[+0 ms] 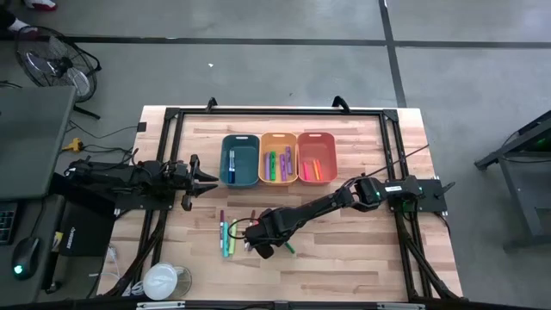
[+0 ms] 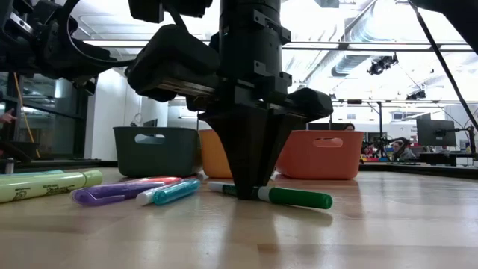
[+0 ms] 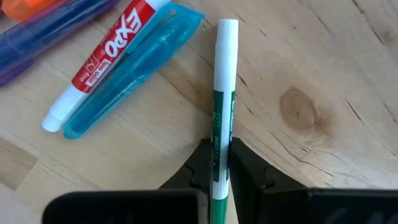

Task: Pick & Place Markers
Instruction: Put the green marker pen into the blue bin

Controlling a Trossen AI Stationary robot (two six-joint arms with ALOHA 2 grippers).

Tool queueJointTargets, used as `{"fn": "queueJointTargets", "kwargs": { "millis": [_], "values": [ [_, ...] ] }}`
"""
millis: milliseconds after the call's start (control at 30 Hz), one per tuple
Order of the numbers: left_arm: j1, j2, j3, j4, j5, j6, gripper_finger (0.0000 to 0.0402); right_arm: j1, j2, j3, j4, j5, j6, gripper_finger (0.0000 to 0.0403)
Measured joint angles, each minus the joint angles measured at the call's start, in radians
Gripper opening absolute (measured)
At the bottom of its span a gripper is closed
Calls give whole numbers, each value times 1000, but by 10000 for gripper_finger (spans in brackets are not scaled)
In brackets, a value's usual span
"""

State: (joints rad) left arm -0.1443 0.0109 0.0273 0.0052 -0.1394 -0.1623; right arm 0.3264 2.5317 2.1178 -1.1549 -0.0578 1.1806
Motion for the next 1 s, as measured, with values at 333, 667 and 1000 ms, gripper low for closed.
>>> {"fn": "queueJointTargets", "kwargs": {
  "millis": [333, 667, 1000],
  "values": [
    [0, 0, 0, 0, 0, 0, 94, 0, -24, -5, -1, 10, -2, 21],
    [0, 0, 0, 0, 0, 0, 94, -16, -95, -14, -113, 71, 1, 19],
    [0, 0, 0, 0, 0, 0, 94, -24, -176, -9, -157, 107, -2, 19]
  ]
}}
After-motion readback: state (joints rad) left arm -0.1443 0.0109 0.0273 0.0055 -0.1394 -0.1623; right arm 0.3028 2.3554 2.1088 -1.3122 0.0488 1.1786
